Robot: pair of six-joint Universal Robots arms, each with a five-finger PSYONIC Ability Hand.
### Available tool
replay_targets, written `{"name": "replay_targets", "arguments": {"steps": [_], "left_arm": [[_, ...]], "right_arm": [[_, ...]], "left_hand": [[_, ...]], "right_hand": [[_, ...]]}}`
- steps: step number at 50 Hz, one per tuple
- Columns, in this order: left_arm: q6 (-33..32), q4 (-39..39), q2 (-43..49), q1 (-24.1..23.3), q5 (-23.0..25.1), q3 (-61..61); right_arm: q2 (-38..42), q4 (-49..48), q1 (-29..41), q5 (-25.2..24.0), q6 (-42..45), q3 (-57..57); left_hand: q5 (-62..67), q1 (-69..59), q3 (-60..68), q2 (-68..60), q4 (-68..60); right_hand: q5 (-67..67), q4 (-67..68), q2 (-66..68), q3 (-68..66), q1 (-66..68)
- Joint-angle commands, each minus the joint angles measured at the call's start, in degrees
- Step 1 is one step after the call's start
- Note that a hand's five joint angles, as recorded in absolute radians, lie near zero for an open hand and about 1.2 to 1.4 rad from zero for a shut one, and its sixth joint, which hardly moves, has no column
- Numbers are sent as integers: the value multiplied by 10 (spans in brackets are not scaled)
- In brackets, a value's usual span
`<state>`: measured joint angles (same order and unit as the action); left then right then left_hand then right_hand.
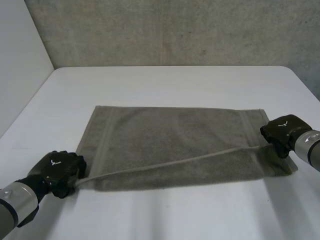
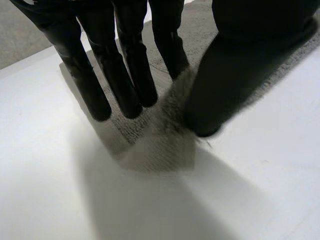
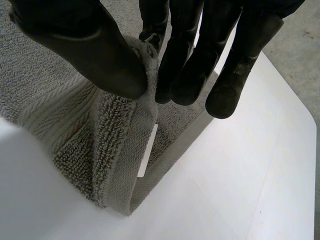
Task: Fold the towel.
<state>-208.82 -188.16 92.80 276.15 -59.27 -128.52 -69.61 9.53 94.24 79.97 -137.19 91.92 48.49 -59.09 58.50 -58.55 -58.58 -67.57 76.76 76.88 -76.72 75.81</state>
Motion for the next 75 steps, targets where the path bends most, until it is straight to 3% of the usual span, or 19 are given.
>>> {"name": "replay_targets", "arguments": {"steps": [1,9,15,18,20,27,36,49,50,51,52,53,54,55,59,65,70,75], "left_arm": [[0,-8,-2,4,-1,6],[5,-7,-66,3,-4,35],[45,-14,-46,-8,-4,95],[87,-46,24,-40,-9,161],[115,-63,102,-83,-54,244],[122,-64,248,-124,-147,426],[126,-52,411,-185,-159,655],[126,20,556,-205,-167,839],[126,22,564,-205,-167,847],[126,22,564,-205,-167,847],[126,22,570,-205,-168,853],[126,22,571,-205,-168,853],[125,22,574,-205,-175,855],[126,22,575,-205,-182,856],[127,24,569,-206,-193,855],[177,54,506,-213,-204,823],[256,61,378,-207,-201,694],[276,49,274,-204,-197,558]], "right_arm": [[-18,6,-6,2,3,9],[-87,29,-29,-8,34,51],[-89,9,-40,-18,29,30],[-66,-30,-41,-24,19,4],[-18,-68,-39,-22,-10,-37],[70,-87,-14,-7,-43,-145],[193,-110,17,16,-74,-287],[307,-108,41,51,-69,-437],[318,-105,42,55,-69,-451],[318,-105,42,55,-69,-451],[327,-103,42,62,-68,-461],[327,-103,42,62,-68,-461],[336,-101,42,71,-65,-470],[342,-100,43,83,-62,-477],[341,-97,44,105,-59,-483],[272,-93,45,112,-69,-443],[162,-85,45,109,-74,-319],[84,-64,40,103,-74,-206]], "left_hand": [[215,-209,215,-215,-214],[215,-209,215,-215,-214],[215,-209,215,-215,-214],[215,-209,215,-215,-214],[215,-209,215,-215,-214],[215,-209,215,-215,-214],[215,-209,215,-215,-214],[215,-209,215,-215,-214],[39,-33,39,-38,-38],[37,-31,37,-36,-36],[-165,171,-165,165,165],[-167,173,-167,167,167],[-365,371,-365,365,366],[-485,491,-485,485,486],[-483,489,-483,483,484],[-483,489,-483,483,484],[-483,489,-483,483,484],[-483,489,-483,483,484]], "right_hand": [[-24,32,31,-33,42],[-24,32,31,-33,42],[-24,32,31,-33,42],[-24,32,31,-33,42],[-24,32,31,-33,42],[-24,32,31,-33,42],[-24,32,31,-33,42],[-24,32,31,-33,42],[-17,25,23,-25,34],[-16,25,23,-25,34],[212,-204,-205,203,-194],[214,-206,-207,205,-196],[480,-472,-474,472,-463],[676,-668,-669,667,-658],[676,-668,-669,667,-658],[676,-668,-669,667,-658],[676,-668,-669,667,-658],[665,-657,-658,656,-647]]}}
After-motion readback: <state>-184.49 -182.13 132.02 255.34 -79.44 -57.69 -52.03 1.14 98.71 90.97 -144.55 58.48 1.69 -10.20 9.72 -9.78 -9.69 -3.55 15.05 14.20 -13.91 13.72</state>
